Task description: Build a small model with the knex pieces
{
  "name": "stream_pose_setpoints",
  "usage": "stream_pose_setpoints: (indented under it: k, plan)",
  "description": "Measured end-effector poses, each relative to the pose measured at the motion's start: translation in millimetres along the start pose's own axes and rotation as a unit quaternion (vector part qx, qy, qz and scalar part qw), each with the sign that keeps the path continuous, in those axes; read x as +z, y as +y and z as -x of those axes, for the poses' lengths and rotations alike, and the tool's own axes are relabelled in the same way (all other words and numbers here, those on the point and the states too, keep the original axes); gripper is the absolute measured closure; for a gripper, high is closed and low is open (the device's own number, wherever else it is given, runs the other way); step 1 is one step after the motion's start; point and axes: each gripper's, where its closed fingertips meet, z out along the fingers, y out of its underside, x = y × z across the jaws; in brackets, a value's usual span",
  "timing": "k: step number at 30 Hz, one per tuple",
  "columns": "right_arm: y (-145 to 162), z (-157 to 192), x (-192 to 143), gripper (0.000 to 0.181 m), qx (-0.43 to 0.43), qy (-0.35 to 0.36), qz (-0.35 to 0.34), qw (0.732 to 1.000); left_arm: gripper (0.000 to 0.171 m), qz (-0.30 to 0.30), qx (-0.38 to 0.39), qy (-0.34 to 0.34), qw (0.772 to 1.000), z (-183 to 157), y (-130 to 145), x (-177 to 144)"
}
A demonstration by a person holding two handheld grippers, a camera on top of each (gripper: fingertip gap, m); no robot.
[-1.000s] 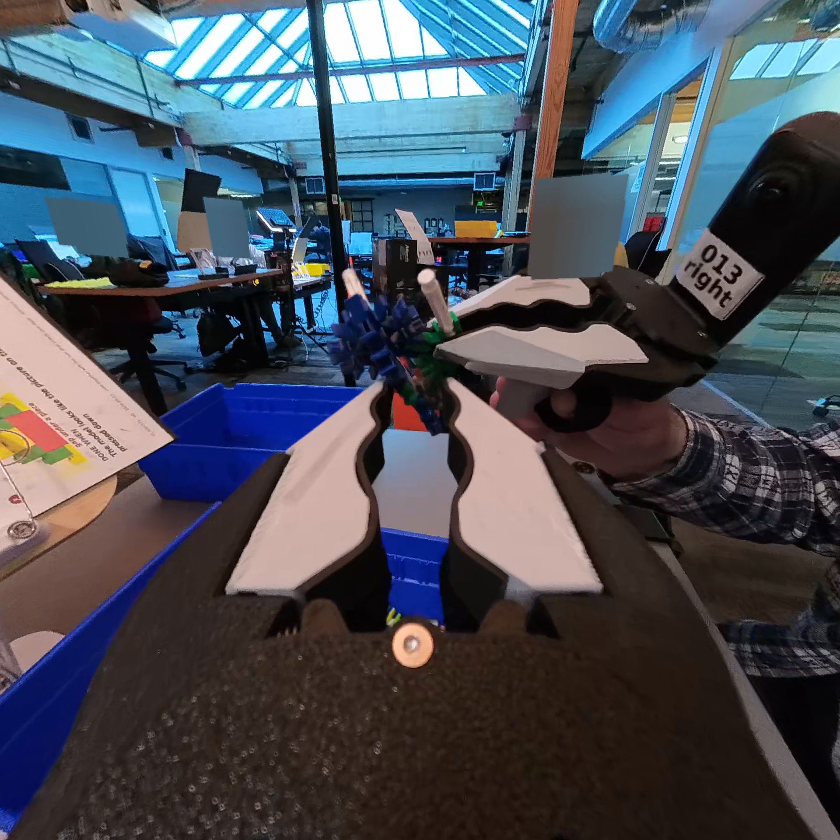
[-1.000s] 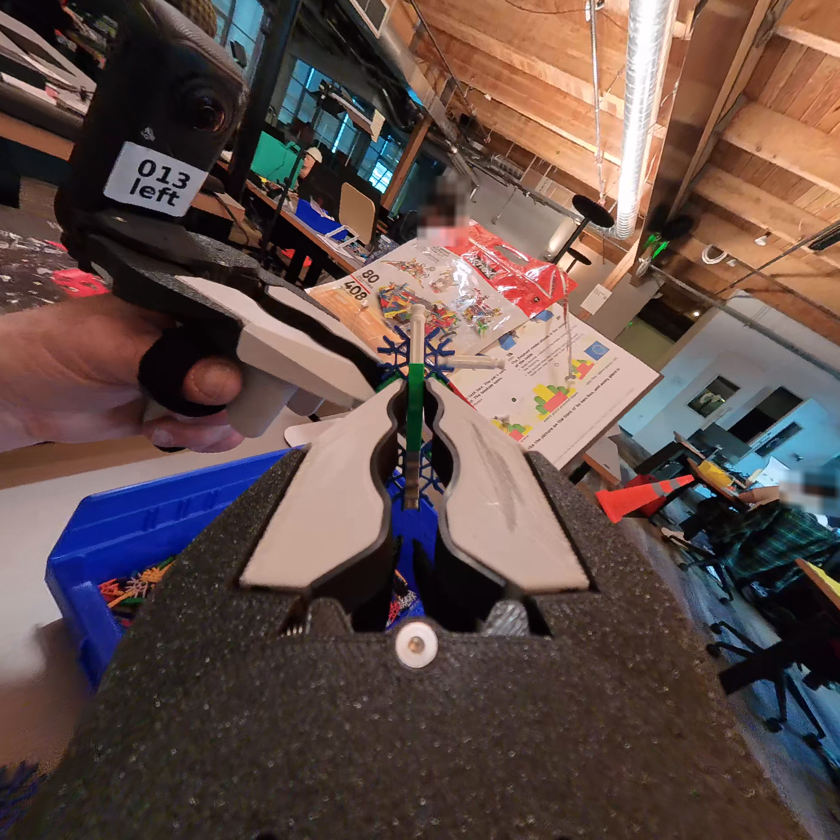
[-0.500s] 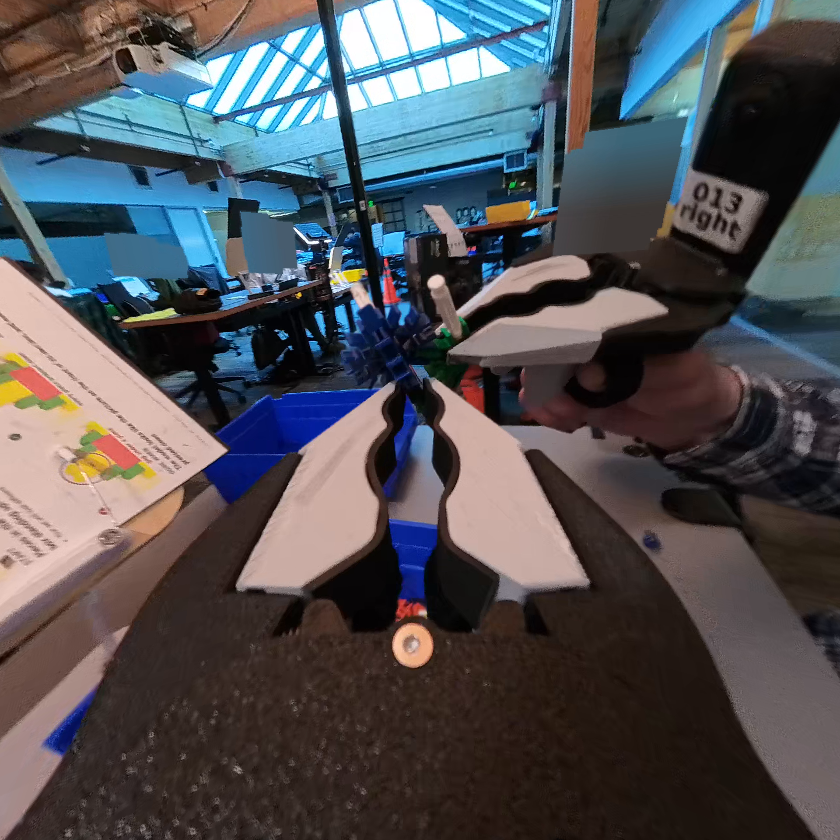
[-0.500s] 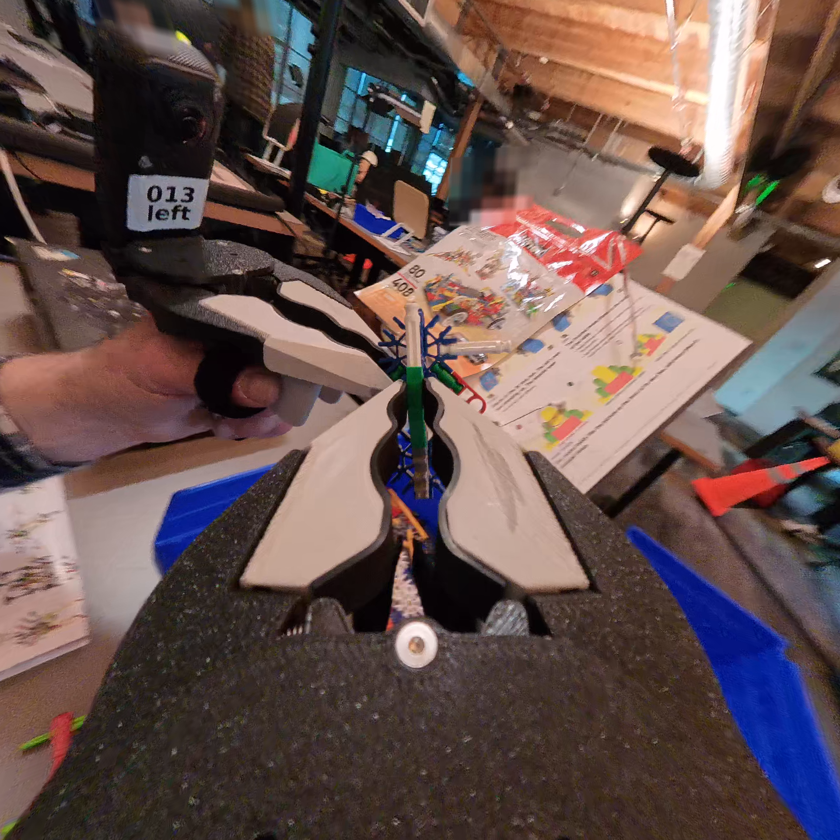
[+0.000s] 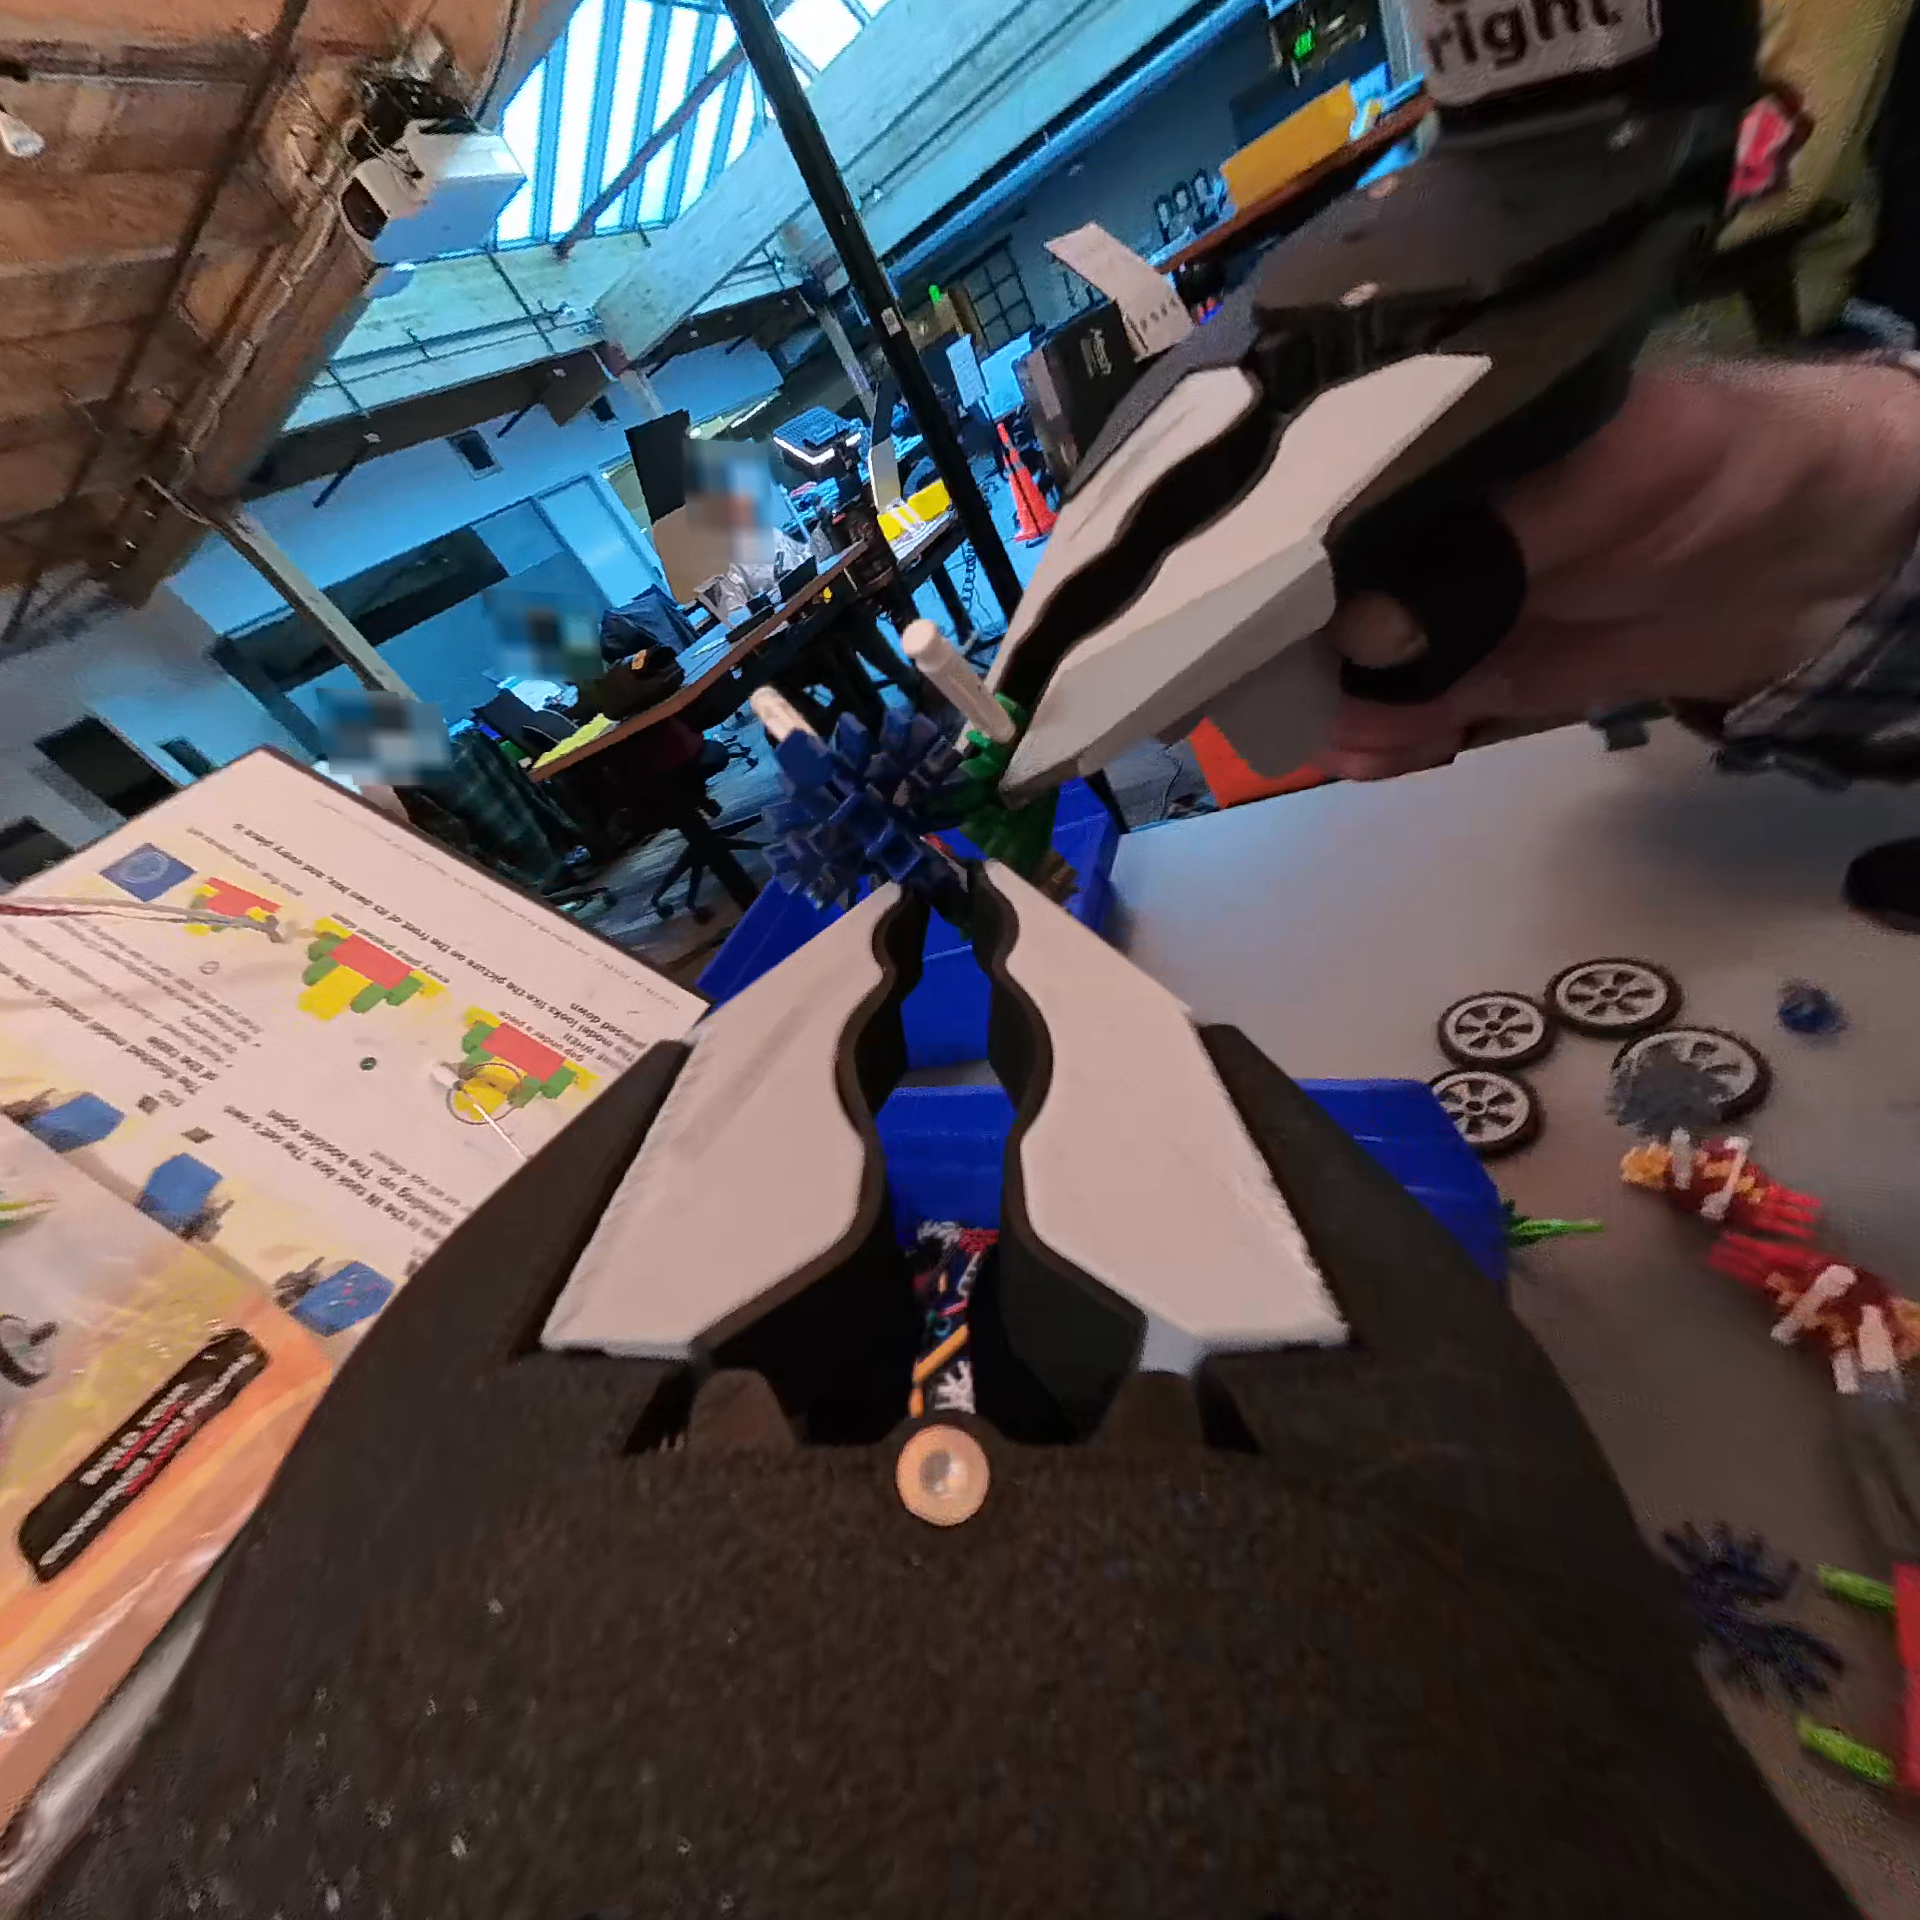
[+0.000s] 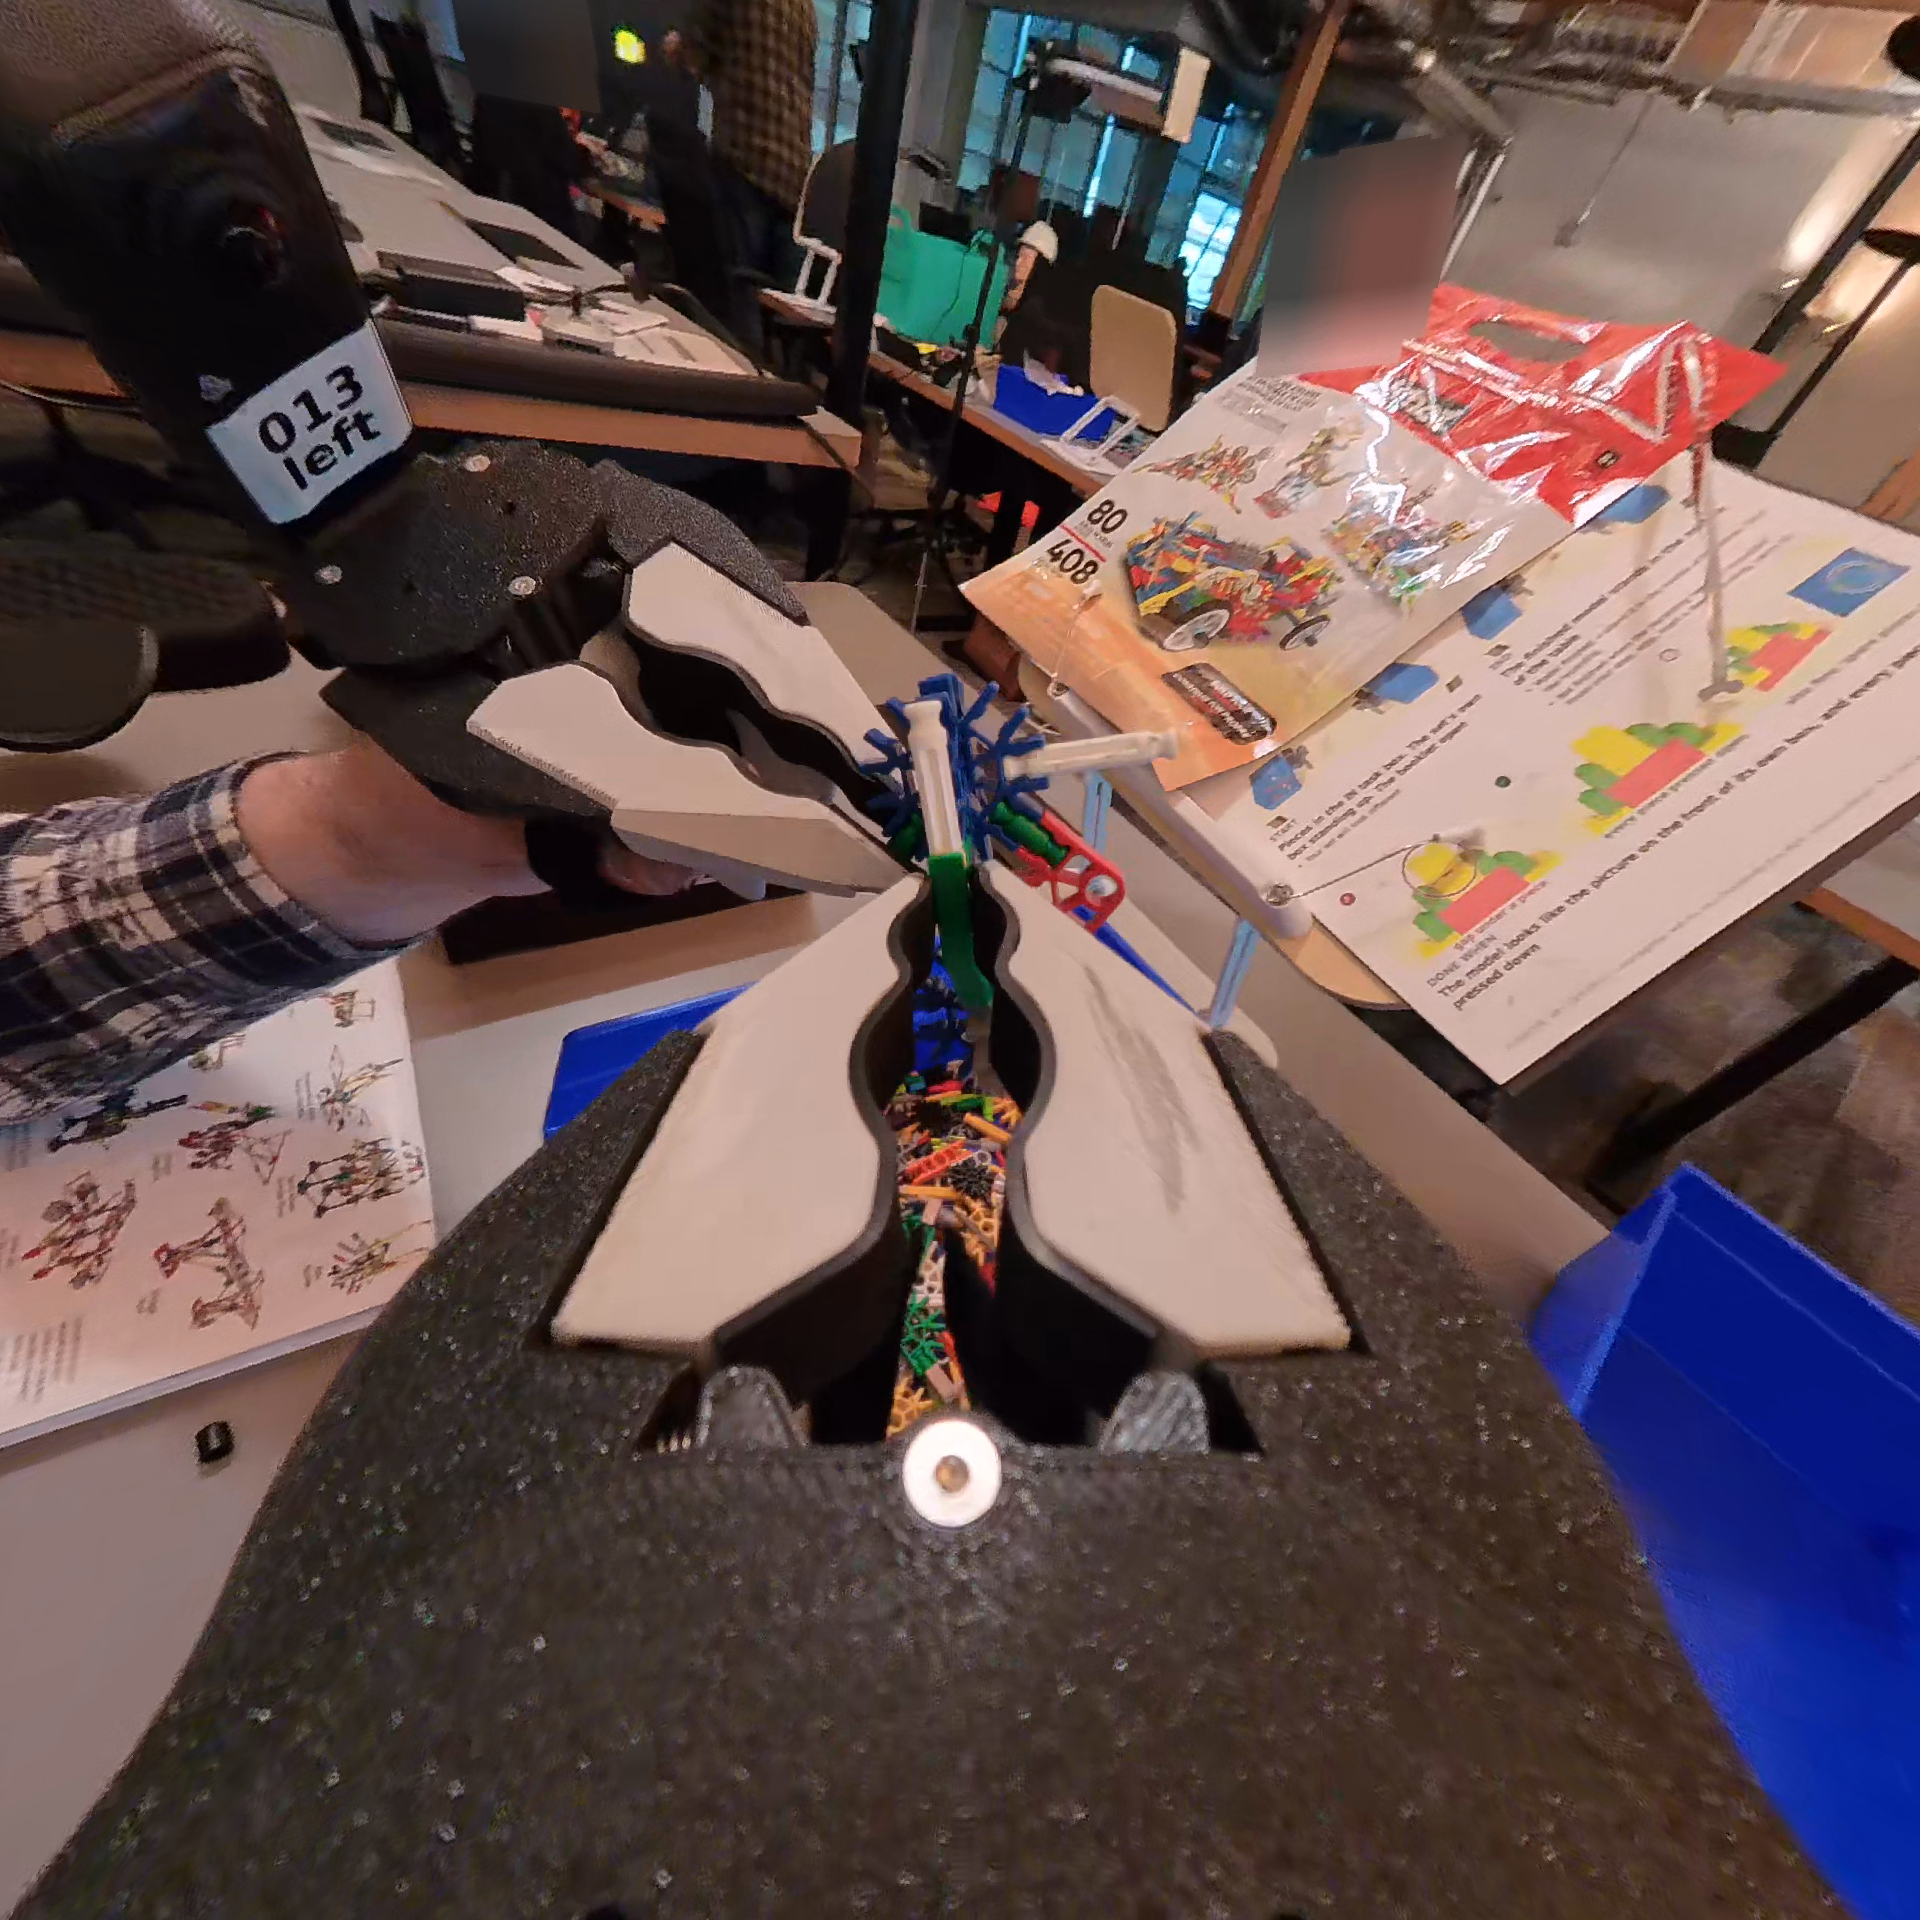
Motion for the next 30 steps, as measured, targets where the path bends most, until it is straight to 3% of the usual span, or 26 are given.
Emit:
stream_pose_setpoints:
  k: [7,23,27,30]
  plan:
    - [4,3,-1,0.177,0.008,-0.034,0.011,0.999,0.168,0.015,0.062,-0.019,0.998,-2,2,1]
    - [34,2,6,0.177,0.036,-0.089,0.072,0.993,0.168,0.057,0.106,0.001,0.993,-8,30,8]
    - [41,1,8,0.176,0.049,-0.1,0.08,0.991,0.168,0.059,0.093,0.013,0.994,-9,36,10]
    - [39,-2,12,0.173,0.052,-0.092,0.054,0.993,0.167,0.039,0.029,0.026,0.998,-5,36,10]
